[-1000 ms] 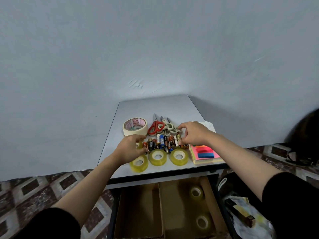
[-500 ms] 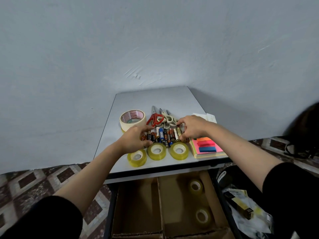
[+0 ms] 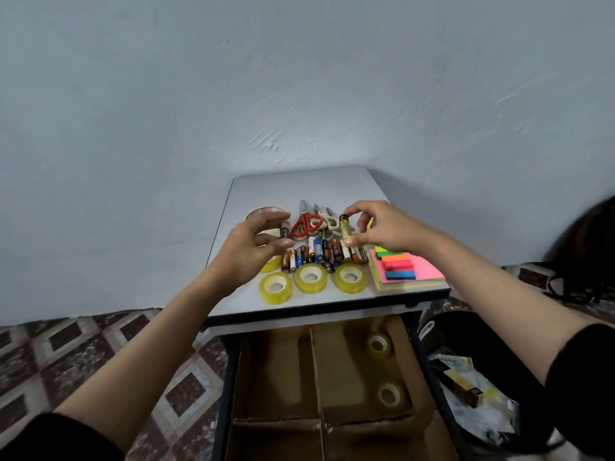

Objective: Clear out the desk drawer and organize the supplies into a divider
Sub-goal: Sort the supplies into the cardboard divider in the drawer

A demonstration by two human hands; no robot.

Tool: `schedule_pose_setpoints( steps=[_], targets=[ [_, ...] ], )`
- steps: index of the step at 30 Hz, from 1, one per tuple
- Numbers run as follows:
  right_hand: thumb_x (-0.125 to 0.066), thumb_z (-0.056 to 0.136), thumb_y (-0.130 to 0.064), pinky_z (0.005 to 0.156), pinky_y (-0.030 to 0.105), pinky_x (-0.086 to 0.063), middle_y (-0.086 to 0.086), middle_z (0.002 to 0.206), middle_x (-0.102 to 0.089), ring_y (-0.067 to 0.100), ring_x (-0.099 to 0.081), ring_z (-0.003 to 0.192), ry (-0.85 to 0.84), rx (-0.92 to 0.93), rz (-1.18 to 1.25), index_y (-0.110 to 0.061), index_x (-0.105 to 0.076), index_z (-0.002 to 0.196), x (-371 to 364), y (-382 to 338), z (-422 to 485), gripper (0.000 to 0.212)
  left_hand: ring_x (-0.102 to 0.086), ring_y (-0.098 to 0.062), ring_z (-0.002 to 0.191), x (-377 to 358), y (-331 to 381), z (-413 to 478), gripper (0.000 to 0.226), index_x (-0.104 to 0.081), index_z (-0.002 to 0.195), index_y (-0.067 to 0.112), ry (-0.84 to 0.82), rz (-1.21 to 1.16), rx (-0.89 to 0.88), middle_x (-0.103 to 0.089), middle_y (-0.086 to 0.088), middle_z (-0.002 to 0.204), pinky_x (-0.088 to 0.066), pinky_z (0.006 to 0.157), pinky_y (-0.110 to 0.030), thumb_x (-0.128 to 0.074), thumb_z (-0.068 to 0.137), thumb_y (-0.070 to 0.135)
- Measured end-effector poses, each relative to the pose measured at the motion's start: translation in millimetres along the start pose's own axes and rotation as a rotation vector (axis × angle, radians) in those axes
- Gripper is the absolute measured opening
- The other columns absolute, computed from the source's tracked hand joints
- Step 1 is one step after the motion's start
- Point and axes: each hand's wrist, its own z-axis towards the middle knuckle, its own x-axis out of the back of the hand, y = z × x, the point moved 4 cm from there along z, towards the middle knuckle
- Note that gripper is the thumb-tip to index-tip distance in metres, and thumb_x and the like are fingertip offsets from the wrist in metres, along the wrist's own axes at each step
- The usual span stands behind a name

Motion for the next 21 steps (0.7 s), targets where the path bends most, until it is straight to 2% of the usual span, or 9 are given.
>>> schedule_pose_setpoints(
  steps=[3, 5, 7, 10, 12, 13, 15, 18, 21],
  targets=[
    [-0.067, 0.078, 0.002, 0.050, 0.016, -0.037, 0.004, 0.086, -0.052, 0.012, -0.053, 0.065, -0.102, -0.023, 0.550, -0.014, -0.052, 0.119, -18.4, -9.3, -38.8, 0.046, -0.069, -0.015, 0.093, -5.0, 10.2, -47.3, 0.030, -0.061, 0.112, 0.005, -0.102, -0.330, 0.127, -0.070, -0.009, 0.102, -0.054, 0.085, -0.023, -0.057, 0.084, -0.003],
    [-0.061, 0.074, 0.007, 0.045, 0.018, -0.039, 0.009, 0.087, -0.058, 0.015, -0.061, 0.062, -0.187, -0.109, 0.872, -0.012, -0.049, 0.119, -43.6, -5.3, -66.4, 0.050, -0.068, -0.019, 0.097, -12.7, 1.8, -81.9, 0.032, -0.062, 0.111, 0.004, -0.177, -0.504, 0.267, -0.070, -0.010, 0.105, -0.054, 0.082, -0.021, -0.056, 0.081, -0.005],
    [-0.059, 0.070, 0.010, 0.045, 0.019, -0.048, 0.013, 0.082, -0.066, 0.015, -0.065, 0.056, -0.270, -0.255, 1.016, -0.011, -0.049, 0.118, -80.0, 4.4, -95.2, 0.052, -0.067, -0.021, 0.101, -21.4, -16.7, -119.3, 0.036, -0.062, 0.111, 0.005, -0.232, -0.568, 0.392, -0.070, -0.009, 0.108, -0.054, 0.080, -0.020, -0.058, 0.077, -0.004],
    [-0.051, 0.079, 0.020, 0.049, 0.019, -0.054, 0.018, 0.081, -0.067, 0.015, -0.065, 0.054, -0.349, -0.434, 1.009, -0.007, -0.049, 0.121, -126.6, 20.9, -128.8, 0.050, -0.065, -0.021, 0.104, -37.1, -45.1, -160.4, 0.038, -0.064, 0.109, 0.004, -0.338, -0.508, 0.503, -0.067, -0.007, 0.115, -0.053, 0.086, -0.025, -0.062, 0.072, 0.001],
    [-0.053, 0.078, 0.019, 0.051, 0.020, -0.055, 0.020, 0.084, -0.067, 0.015, -0.065, 0.055, -0.408, -0.493, 1.065, -0.006, -0.049, 0.121, -153.1, 28.4, -147.0, 0.051, -0.065, -0.016, 0.103, -46.9, -65.5, -185.6, 0.024, -0.068, 0.099, 0.005, -0.404, -0.421, 0.576, -0.067, -0.001, 0.115, -0.052, 0.088, -0.028, -0.063, 0.076, 0.000],
    [-0.057, 0.074, 0.015, 0.052, 0.020, -0.055, 0.020, 0.085, -0.067, 0.015, -0.065, 0.056, -0.432, -0.497, 1.093, -0.007, -0.050, 0.120, -161.6, 31.0, -153.3, 0.051, -0.065, -0.011, 0.102, -50.7, -73.8, -194.2, 0.019, -0.070, 0.093, 0.007, -0.441, -0.351, 0.587, -0.068, -0.001, 0.114, -0.053, 0.085, -0.025, -0.063, 0.079, -0.002],
    [-0.061, 0.072, 0.004, 0.053, 0.021, -0.054, 0.018, 0.085, -0.068, 0.016, -0.064, 0.057, -0.458, -0.496, 1.096, -0.010, -0.053, 0.118, -174.8, 34.9, -160.6, 0.048, -0.066, -0.003, 0.093, -56.5, -91.5, -205.1, 0.023, -0.071, 0.089, 0.012, -0.524, -0.195, 0.590, -0.068, -0.003, 0.108, -0.050, 0.074, -0.016, -0.063, 0.081, -0.008],
    [-0.054, 0.086, 0.004, 0.052, 0.021, -0.053, 0.016, 0.086, -0.068, 0.016, -0.062, 0.059, -0.433, -0.478, 0.996, -0.015, -0.055, 0.118, -184.3, 41.8, -159.6, 0.037, -0.065, 0.000, 0.071, -61.1, -118.0, -210.1, 0.043, -0.063, 0.105, 0.019, -0.628, 0.027, 0.616, -0.065, 0.000, 0.093, -0.050, 0.068, -0.014, -0.059, 0.079, -0.016],
    [-0.050, 0.090, 0.005, 0.053, 0.021, -0.053, 0.015, 0.088, -0.068, 0.016, -0.061, 0.060, -0.406, -0.457, 0.906, -0.017, -0.056, 0.118, -187.6, 50.0, -153.6, 0.036, -0.061, -0.003, 0.070, -71.1, -135.4, -204.7, 0.042, -0.057, 0.118, 0.011, -0.793, 0.283, 0.601, -0.065, -0.001, 0.094, -0.051, 0.070, -0.016, -0.060, 0.081, -0.010]
  ],
)
